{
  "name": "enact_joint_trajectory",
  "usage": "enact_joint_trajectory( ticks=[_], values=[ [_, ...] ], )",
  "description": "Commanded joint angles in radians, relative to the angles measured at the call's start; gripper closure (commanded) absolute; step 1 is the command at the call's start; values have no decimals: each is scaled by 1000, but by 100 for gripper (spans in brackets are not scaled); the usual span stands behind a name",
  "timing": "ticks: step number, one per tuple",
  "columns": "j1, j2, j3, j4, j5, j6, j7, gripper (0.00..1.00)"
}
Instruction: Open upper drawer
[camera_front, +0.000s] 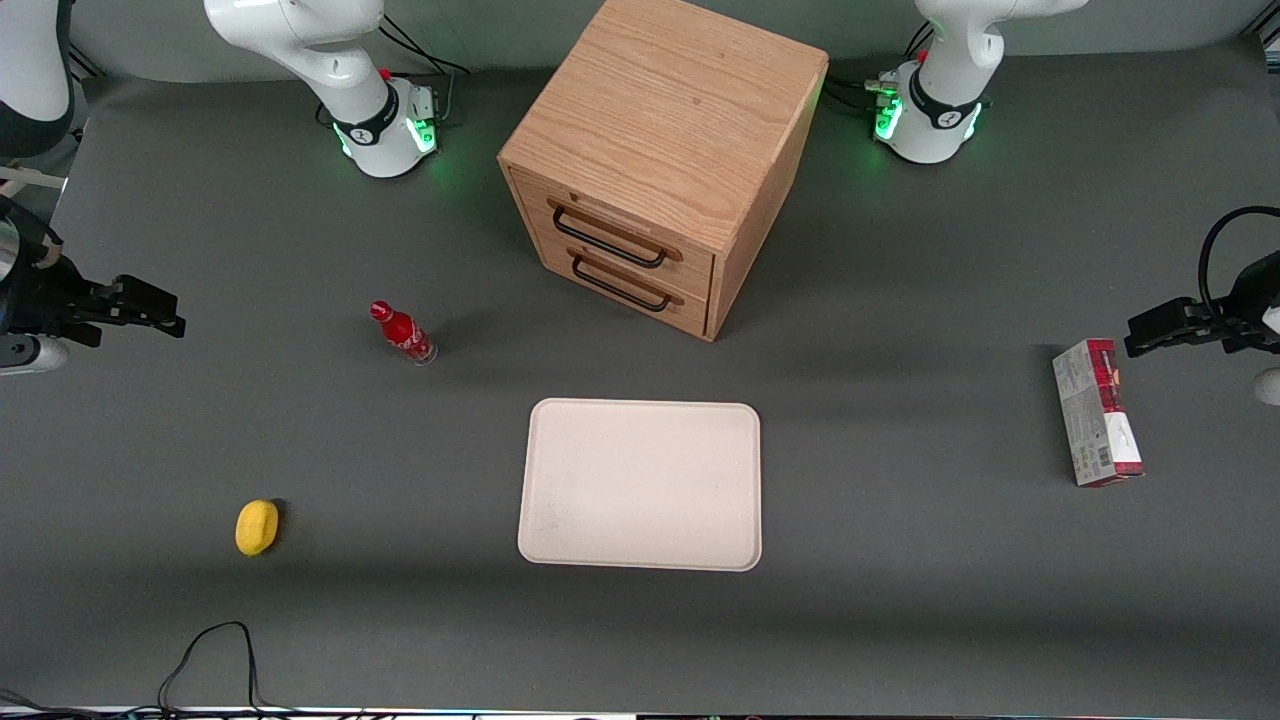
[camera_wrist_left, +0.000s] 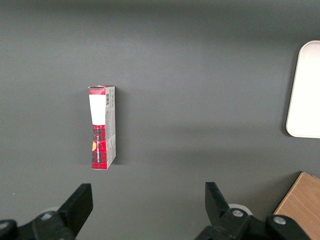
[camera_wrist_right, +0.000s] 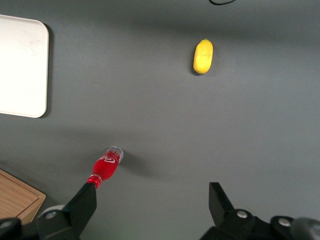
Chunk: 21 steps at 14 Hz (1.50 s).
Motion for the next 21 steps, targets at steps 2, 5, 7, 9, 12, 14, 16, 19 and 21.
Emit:
enact_joint_trajectory(
  ticks=[2,5,7,9,12,14,16,19,21],
  values=[
    [65,69,35,72,15,-9,18,0],
    [186,130,37,135,35,-9,19,0],
    [258,164,37,163,68,-9,18,0],
    [340,189,37,172,85,-9,19,0],
    [492,220,35,172,84,1,28,0],
    [537,224,37,172,85,1,21,0],
    [600,224,37,168,84,0,16,0],
    [663,224,37,166,84,-6,16,0],
    [695,235,37,168,84,-5,15,0]
  ],
)
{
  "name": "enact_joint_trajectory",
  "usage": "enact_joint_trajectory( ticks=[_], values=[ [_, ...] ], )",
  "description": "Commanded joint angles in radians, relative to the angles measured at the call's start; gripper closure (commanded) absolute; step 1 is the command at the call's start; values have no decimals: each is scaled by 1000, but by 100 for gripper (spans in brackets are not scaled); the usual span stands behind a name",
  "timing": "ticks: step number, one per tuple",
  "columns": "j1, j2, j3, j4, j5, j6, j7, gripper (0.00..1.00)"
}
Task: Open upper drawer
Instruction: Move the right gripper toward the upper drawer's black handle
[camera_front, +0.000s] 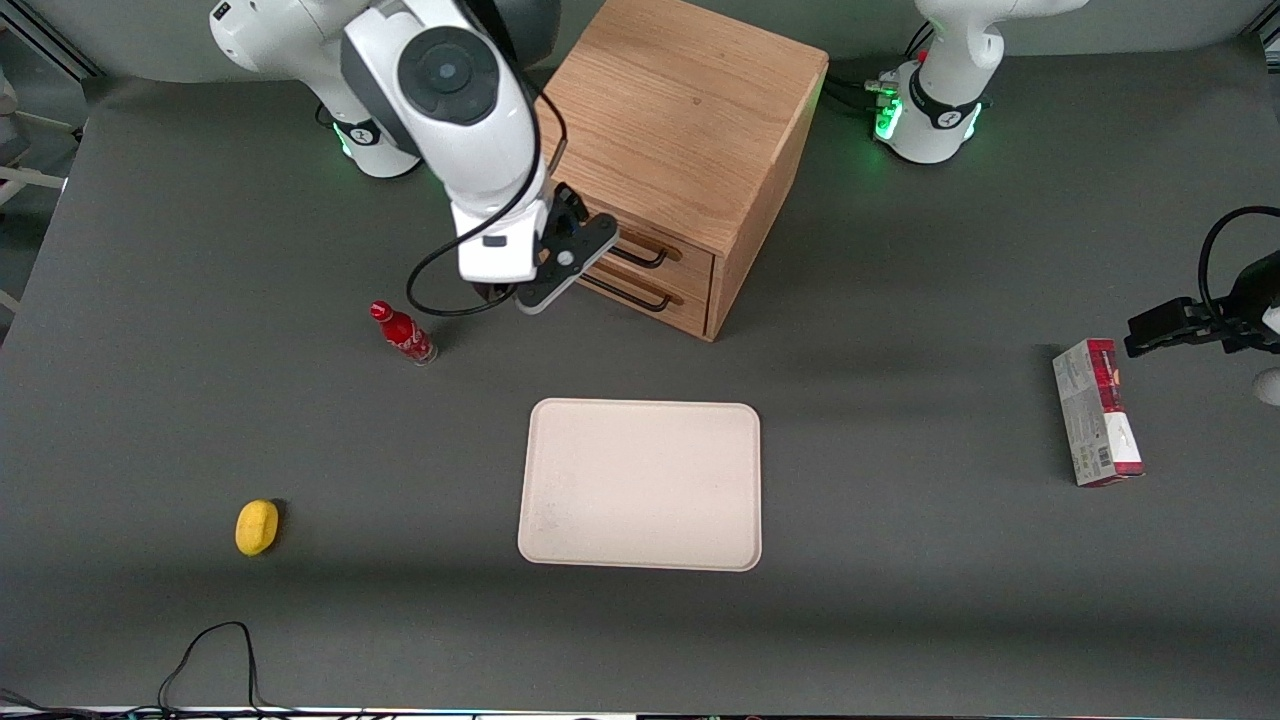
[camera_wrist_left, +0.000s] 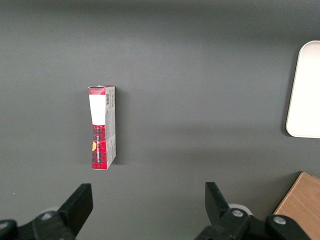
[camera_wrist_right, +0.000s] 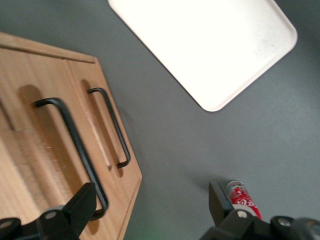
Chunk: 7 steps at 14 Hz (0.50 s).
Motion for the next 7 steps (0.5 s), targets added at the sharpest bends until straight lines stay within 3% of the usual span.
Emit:
enact_joint_trajectory(
  ticks=[1,4,7],
  values=[
    [28,22,-12,28,18,-10,-6,0],
    [36,16,-10,26,27,-14,-81,0],
    [29,9,-21,25,124,-18,-181,0]
  ],
)
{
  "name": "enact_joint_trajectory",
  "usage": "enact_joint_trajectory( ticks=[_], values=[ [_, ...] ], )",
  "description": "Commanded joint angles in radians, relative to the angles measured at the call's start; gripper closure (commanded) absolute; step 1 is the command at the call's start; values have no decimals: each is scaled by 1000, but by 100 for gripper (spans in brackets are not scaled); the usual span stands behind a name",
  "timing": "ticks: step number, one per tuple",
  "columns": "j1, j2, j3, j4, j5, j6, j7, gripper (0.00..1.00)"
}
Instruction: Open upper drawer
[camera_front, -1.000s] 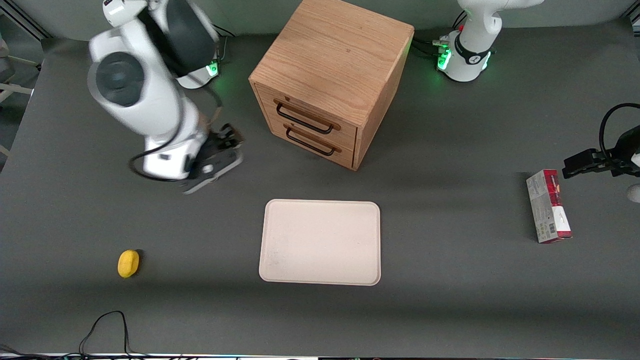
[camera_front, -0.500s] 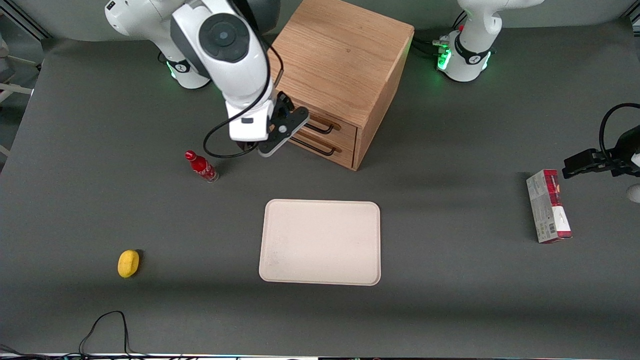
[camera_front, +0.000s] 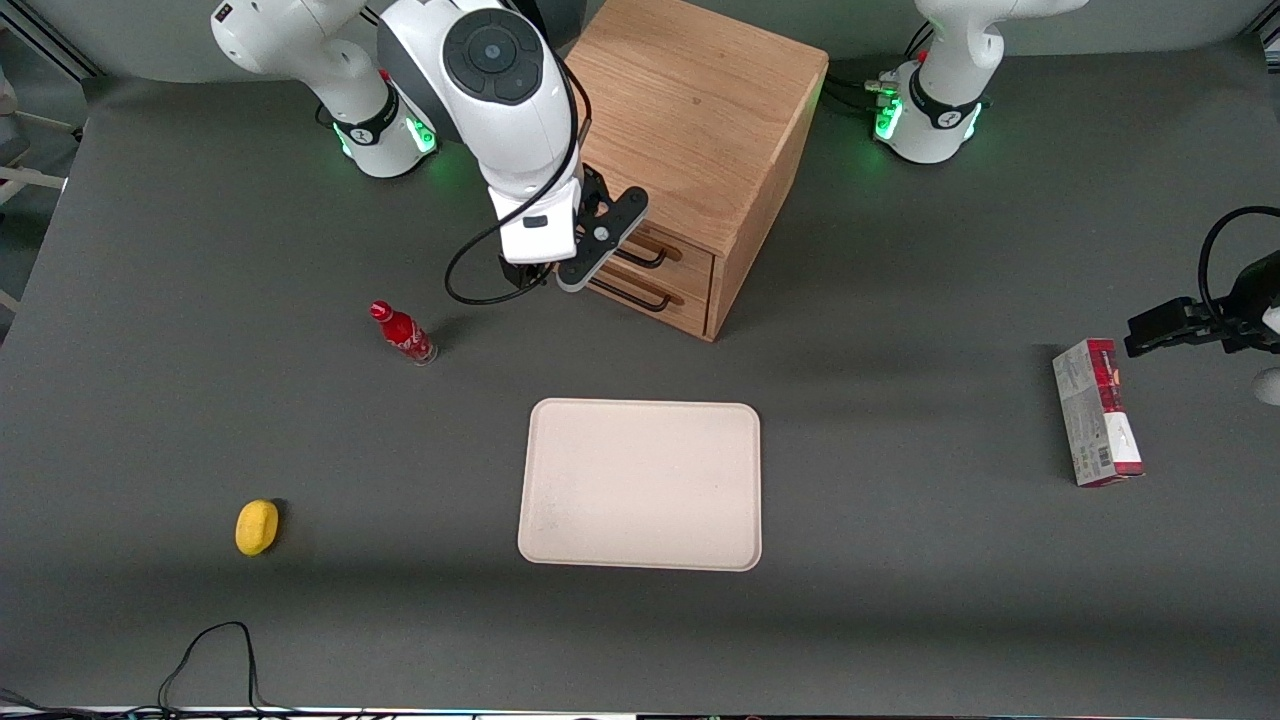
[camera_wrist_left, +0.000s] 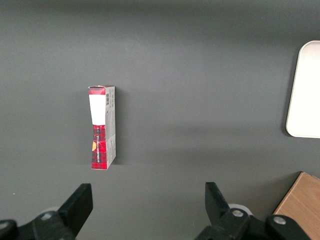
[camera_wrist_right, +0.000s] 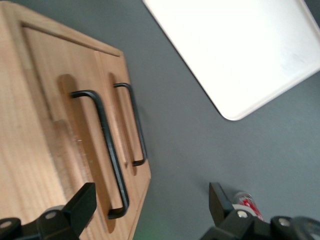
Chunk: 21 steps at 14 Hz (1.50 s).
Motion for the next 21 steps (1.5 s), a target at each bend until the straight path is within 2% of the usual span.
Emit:
enact_joint_trajectory(
  ticks=[1,5,16,21],
  values=[
    [3,2,-17,22,88,-18,-85,0],
    [4,-8,-17,-16,92,-7,-88,0],
    [23,-55,-11,-280,88,247,-107,0],
    [37,-52,-11,-312,79,286,-108,0]
  ],
)
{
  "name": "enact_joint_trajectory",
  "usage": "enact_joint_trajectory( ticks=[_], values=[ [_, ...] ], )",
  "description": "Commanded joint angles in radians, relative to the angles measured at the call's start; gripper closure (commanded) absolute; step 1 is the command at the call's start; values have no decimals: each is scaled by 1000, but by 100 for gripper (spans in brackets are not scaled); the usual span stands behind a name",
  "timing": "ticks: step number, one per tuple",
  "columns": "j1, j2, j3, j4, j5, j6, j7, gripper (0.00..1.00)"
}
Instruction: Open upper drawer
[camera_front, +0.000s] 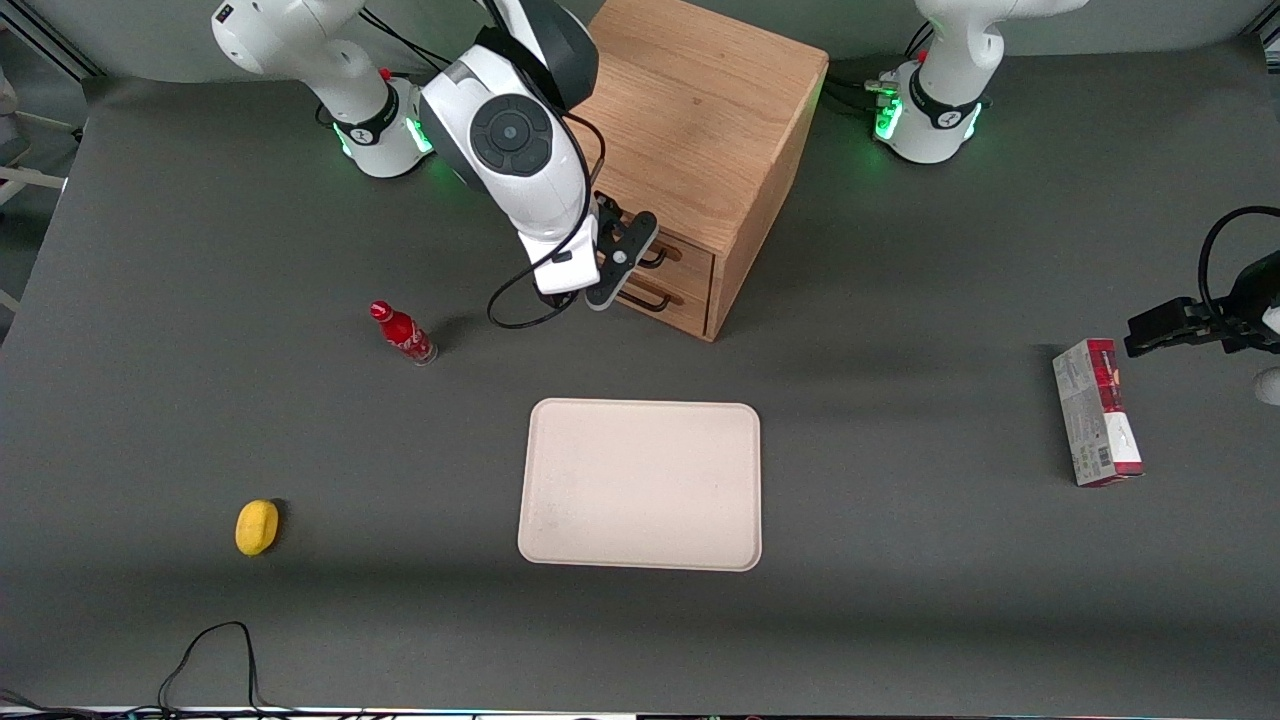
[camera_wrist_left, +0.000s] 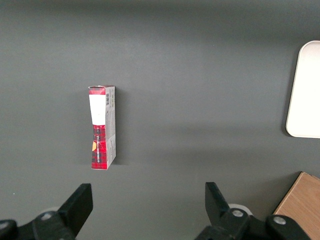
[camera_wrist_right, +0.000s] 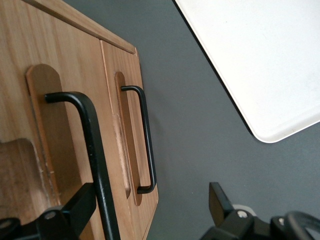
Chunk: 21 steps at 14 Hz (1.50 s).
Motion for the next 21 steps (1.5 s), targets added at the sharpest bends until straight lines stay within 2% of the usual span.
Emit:
enact_joint_trajectory(
  ticks=[1,6,12,14,21],
  values=[
    [13,-32,-7,-47,17,25,-27,0],
    [12,-23,-10,-86,14,86,-51,0],
    [4,-14,-15,-77,12,84,-53,0],
    [-2,15,-16,-39,-18,78,-53,0],
    [-90,46,-18,29,-28,74,-80,0]
  ],
)
